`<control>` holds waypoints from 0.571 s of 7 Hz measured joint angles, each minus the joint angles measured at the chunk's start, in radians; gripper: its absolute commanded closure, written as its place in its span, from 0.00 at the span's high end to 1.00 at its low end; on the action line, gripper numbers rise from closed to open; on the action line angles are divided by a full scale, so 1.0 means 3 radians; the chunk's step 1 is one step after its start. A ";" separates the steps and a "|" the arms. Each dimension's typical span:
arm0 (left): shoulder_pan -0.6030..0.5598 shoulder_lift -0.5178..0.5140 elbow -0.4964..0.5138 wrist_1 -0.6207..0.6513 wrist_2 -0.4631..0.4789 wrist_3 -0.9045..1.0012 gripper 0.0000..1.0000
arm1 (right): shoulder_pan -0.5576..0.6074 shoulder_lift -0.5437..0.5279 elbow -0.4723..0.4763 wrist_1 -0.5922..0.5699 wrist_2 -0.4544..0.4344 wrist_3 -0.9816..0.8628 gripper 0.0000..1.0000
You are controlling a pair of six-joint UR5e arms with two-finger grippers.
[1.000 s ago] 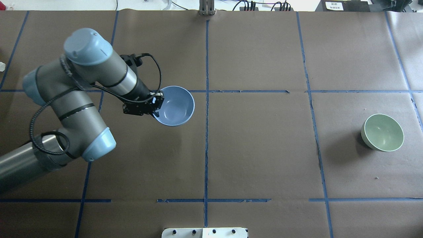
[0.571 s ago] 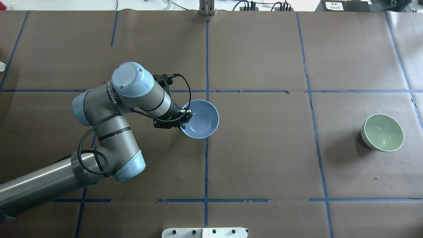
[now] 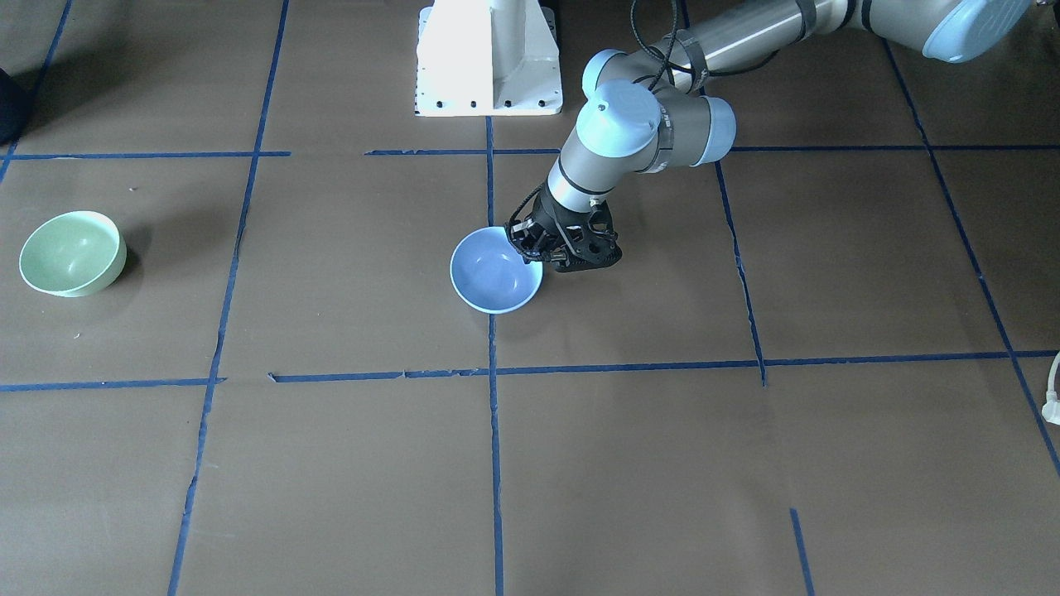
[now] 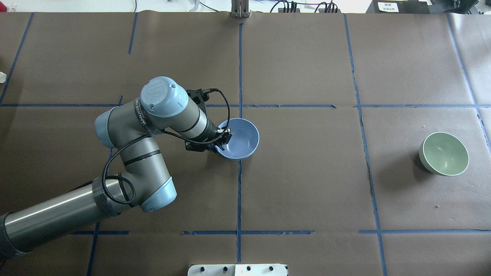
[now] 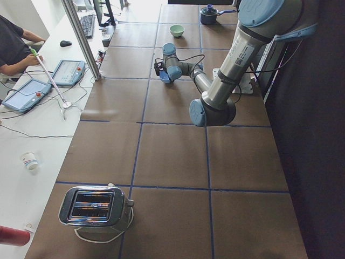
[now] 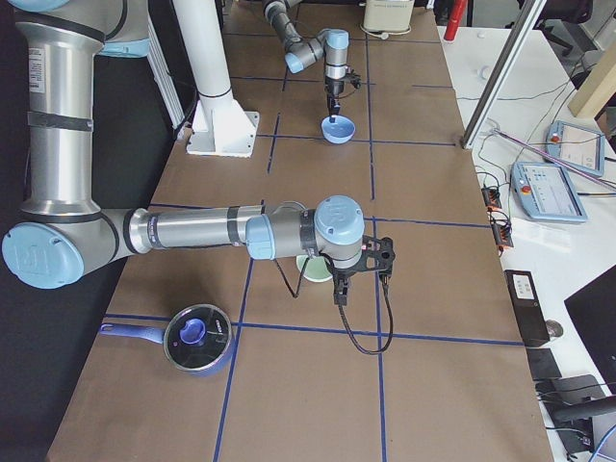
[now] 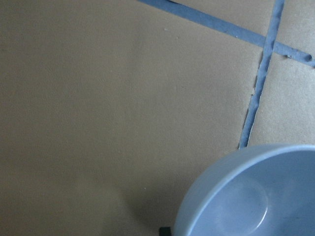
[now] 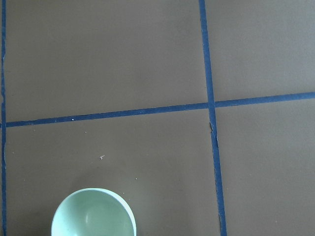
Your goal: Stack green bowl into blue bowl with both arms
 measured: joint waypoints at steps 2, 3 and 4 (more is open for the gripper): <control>-0.0095 0.0101 -0.0215 0.0069 0.0000 0.0025 1.00 | -0.0013 -0.0008 0.0003 0.0003 -0.0003 0.0010 1.00; -0.0187 0.0178 -0.0351 0.0214 -0.0013 0.0129 1.00 | -0.0060 -0.0016 0.0004 0.0006 -0.0011 0.0027 1.00; -0.0266 0.0231 -0.0555 0.0582 -0.0016 0.0391 1.00 | -0.0163 -0.0024 0.0001 0.0064 -0.0028 0.0088 1.00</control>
